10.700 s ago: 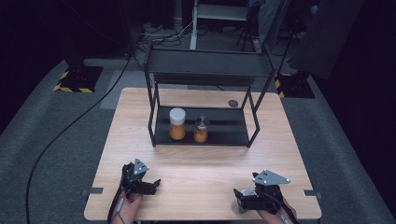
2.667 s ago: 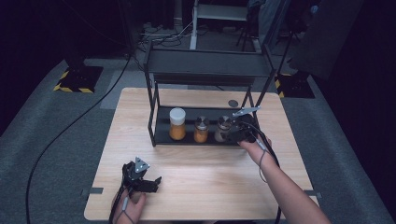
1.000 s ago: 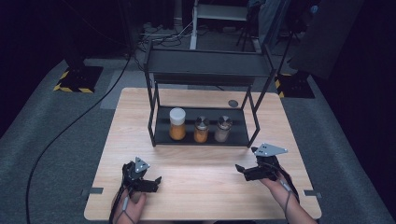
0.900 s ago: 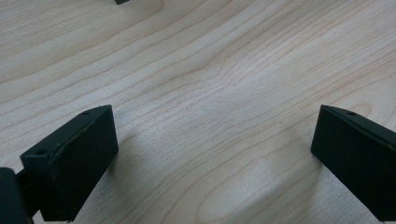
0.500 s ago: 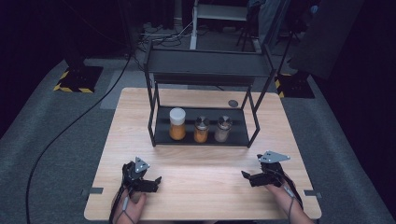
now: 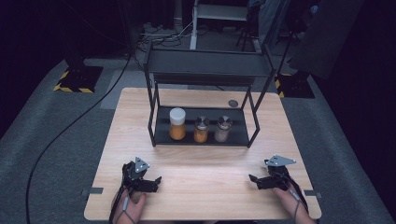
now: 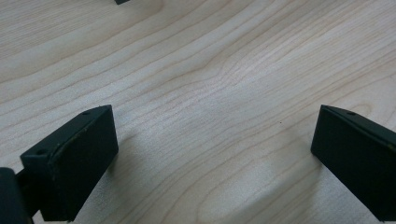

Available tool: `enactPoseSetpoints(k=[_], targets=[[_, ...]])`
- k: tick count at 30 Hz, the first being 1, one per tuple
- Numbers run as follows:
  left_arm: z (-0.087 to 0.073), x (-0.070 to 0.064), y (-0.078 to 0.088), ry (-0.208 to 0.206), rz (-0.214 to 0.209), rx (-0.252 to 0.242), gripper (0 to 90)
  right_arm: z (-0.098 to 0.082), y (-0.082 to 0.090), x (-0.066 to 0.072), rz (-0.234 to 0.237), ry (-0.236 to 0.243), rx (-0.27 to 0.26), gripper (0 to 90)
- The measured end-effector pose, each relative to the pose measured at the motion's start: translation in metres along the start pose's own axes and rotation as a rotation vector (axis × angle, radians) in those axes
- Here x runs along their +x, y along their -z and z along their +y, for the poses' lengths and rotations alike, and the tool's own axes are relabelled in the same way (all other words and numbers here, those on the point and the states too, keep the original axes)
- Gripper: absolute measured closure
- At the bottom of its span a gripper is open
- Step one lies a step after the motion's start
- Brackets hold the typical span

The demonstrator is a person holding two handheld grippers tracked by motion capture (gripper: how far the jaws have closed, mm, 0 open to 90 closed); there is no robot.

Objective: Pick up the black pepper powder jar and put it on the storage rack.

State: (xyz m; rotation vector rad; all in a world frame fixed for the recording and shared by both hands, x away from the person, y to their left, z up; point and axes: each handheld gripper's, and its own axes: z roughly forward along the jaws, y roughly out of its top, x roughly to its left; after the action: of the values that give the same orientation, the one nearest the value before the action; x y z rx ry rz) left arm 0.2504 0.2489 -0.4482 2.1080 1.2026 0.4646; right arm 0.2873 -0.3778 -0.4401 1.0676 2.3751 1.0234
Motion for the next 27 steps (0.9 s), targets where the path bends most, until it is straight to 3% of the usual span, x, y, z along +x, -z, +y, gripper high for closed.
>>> enactPoseSetpoints(k=[6, 27], targets=[[0.0, 0.0, 0.0, 0.0, 0.0, 0.0, 0.7, -0.004, -0.002, -0.004, -0.012, -0.009, 0.029, 0.9], [0.0, 0.0, 0.0, 0.001, 0.001, 0.001, 0.7, -0.011, 0.0, -0.008, -0.016, -0.018, 0.022, 0.3]])
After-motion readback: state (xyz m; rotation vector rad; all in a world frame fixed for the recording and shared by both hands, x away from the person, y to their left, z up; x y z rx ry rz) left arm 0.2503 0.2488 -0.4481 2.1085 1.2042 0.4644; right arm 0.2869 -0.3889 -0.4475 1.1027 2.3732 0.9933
